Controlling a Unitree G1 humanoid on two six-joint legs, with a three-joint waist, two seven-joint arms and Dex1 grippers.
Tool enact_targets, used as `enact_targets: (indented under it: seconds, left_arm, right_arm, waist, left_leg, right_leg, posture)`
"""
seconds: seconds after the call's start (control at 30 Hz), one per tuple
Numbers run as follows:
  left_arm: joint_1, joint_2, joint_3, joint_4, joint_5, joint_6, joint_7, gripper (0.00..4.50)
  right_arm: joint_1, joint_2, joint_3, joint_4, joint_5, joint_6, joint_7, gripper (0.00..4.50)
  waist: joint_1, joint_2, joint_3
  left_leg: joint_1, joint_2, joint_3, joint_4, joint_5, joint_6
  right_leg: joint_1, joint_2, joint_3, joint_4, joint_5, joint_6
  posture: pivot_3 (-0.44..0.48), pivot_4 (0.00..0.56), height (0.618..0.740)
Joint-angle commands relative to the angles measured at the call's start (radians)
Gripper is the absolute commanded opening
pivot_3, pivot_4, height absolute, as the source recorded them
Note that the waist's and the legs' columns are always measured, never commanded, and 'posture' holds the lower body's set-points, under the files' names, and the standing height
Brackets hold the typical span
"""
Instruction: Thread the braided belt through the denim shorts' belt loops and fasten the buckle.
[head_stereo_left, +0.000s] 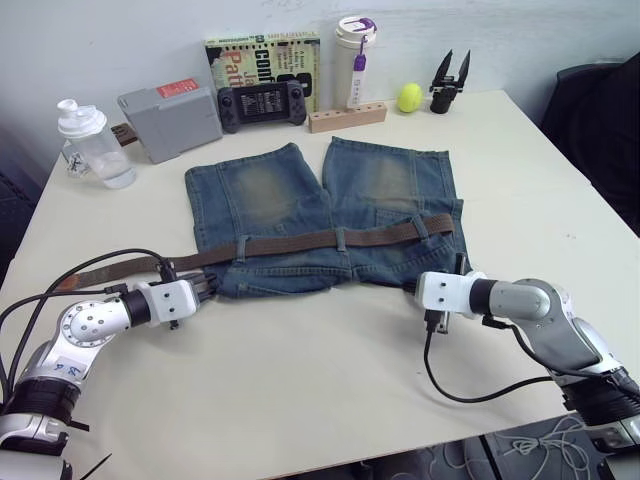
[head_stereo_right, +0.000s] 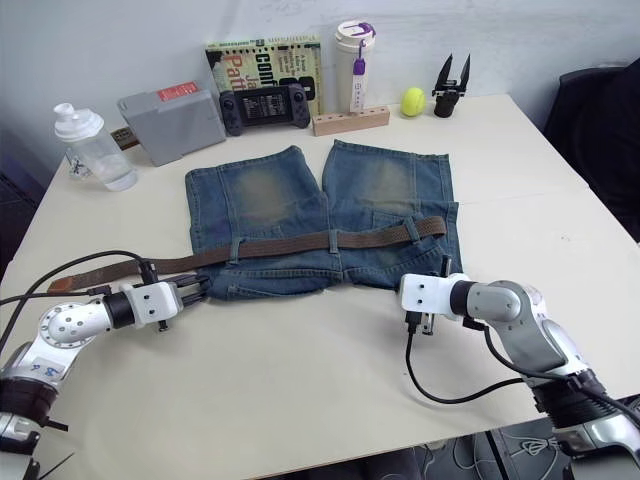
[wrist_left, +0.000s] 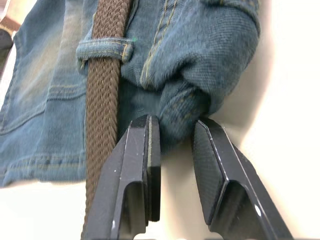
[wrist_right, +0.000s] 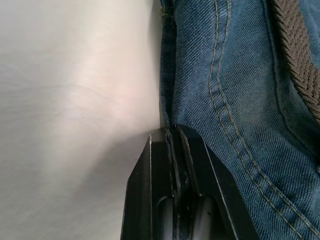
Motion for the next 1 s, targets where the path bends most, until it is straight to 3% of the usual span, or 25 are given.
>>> enact_targets:
  seconds: [0.03,0.2,0.23,0.33,0.53,0.7,0.9,1.0]
  left_arm:
    - [0.09,-0.005,-0.014,0.012,0.046,0.081,-0.013,1.2]
    - [0.134,-0.024,0.018,-0.071,0.017,0.119,-0.018,1.2]
    - [0.149,-0.027,0.028,-0.099,-0.009,0.133,-0.035,1.15]
    - [0.182,-0.033,0.06,-0.164,-0.07,0.173,-0.068,1.93]
    - [0.245,0.045,0.195,-0.428,-0.406,0.541,-0.26,4.5]
    - [0.124,0.067,0.249,-0.485,-0.59,0.803,-0.358,4.5]
    - [0.033,-0.001,0.213,-0.49,-0.555,0.864,-0.369,4.5]
    - [0.037,-0.046,0.201,-0.518,-0.54,0.873,-0.356,4.5]
  right_arm:
    - [-0.008,-0.002,-0.011,0.028,-0.016,-0.009,-0.013,0.0]
    - [-0.024,0.01,-0.011,0.058,-0.012,-0.033,-0.021,0.0]
    - [-0.03,0.012,-0.016,0.067,-0.014,-0.043,-0.032,0.32]
    - [-0.039,0.022,-0.038,0.069,0.013,-0.027,-0.036,1.37]
    - [-0.047,-0.021,-0.195,-0.066,0.311,0.218,0.139,4.36]
    - [-0.207,-0.046,-0.315,0.023,0.543,0.548,0.222,4.47]
    - [-0.527,0.016,-0.315,0.426,0.516,0.777,0.063,4.47]
    - [-0.614,0.034,-0.28,0.58,0.488,0.834,0.05,4.47]
  waist:
    - [0.0,0.0,0.0]
    - [0.0,0.0,0.0]
    - [0.0,0.0,0.0]
    - [-0.001,0.0,0.0]
    - [0.015,0.002,0.003]
    - [0.032,0.003,0.01]
    - [0.031,0.003,0.011]
    - [0.025,0.003,0.011]
  left_leg:
    - [0.0,0.0,0.0,0.0,0.0,0.0]
    - [0.0,0.0,0.0,0.0,0.0,0.0]
    - [0.0,0.0,0.0,0.0,0.0,0.0]
    - [0.0,0.002,0.0,0.0,0.0,0.0]
    - [-0.006,0.002,-0.001,0.002,-0.001,0.001]
    - [-0.01,0.001,-0.005,0.006,-0.001,0.001]
    - [-0.011,-0.005,-0.004,0.005,-0.001,0.001]
    - [-0.015,-0.005,0.001,0.003,0.0,0.0]
  right_leg:
    - [0.0,0.0,0.0,0.0,0.0,0.0]
    - [0.0,0.0,0.0,0.0,0.0,0.0]
    - [0.0,-0.001,0.0,0.0,0.0,0.0]
    - [0.0,-0.001,0.0,0.0,0.0,0.0]
    - [-0.004,-0.002,-0.001,-0.001,0.0,0.0]
    - [-0.005,-0.001,-0.001,0.0,0.001,0.001]
    - [-0.006,-0.001,-0.001,0.001,0.001,0.001]
    - [-0.011,0.001,-0.002,0.001,0.0,0.001]
  posture:
    - [0.0,0.15,0.726]
    - [0.0,0.15,0.726]
    - [0.0,0.15,0.726]
    - [0.0,0.15,0.726]
    - [0.0,0.15,0.726]
    - [0.0,0.15,0.726]
    - [0.0,0.15,0.726]
    - [0.0,0.15,0.726]
